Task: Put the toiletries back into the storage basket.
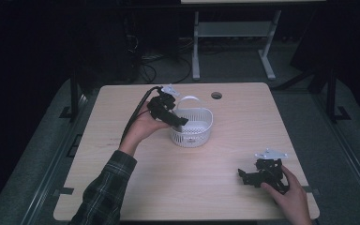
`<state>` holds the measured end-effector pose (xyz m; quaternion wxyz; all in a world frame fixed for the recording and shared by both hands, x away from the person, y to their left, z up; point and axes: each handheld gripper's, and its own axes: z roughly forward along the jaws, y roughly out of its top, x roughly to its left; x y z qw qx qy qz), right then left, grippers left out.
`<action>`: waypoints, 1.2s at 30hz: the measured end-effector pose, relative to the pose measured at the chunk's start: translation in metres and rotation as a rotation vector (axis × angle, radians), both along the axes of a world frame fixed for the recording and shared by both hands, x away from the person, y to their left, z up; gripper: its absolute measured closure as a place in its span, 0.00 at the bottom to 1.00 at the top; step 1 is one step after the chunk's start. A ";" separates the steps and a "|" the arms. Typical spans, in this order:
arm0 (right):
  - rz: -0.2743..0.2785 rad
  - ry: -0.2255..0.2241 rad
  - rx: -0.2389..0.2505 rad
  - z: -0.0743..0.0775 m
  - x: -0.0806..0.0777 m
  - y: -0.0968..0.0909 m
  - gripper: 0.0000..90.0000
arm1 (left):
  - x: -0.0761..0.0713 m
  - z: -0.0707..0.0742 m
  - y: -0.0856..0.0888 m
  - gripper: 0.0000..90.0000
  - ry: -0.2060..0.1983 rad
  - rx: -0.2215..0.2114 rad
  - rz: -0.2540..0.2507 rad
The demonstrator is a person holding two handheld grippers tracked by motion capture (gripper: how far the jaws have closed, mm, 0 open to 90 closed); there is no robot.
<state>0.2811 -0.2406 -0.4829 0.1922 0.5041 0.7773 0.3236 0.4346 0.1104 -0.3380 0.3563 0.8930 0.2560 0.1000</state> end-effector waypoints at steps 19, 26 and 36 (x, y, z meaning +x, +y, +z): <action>0.000 0.000 0.000 0.000 0.000 0.000 0.00 | -0.024 0.016 0.030 0.15 -0.050 0.000 0.023; 0.000 0.000 0.000 0.000 0.000 0.000 0.00 | -0.040 0.013 0.049 0.15 -0.064 -0.012 0.048; 0.000 0.001 0.001 0.000 0.000 0.000 0.00 | -0.058 0.003 0.071 0.16 -0.072 -0.019 0.070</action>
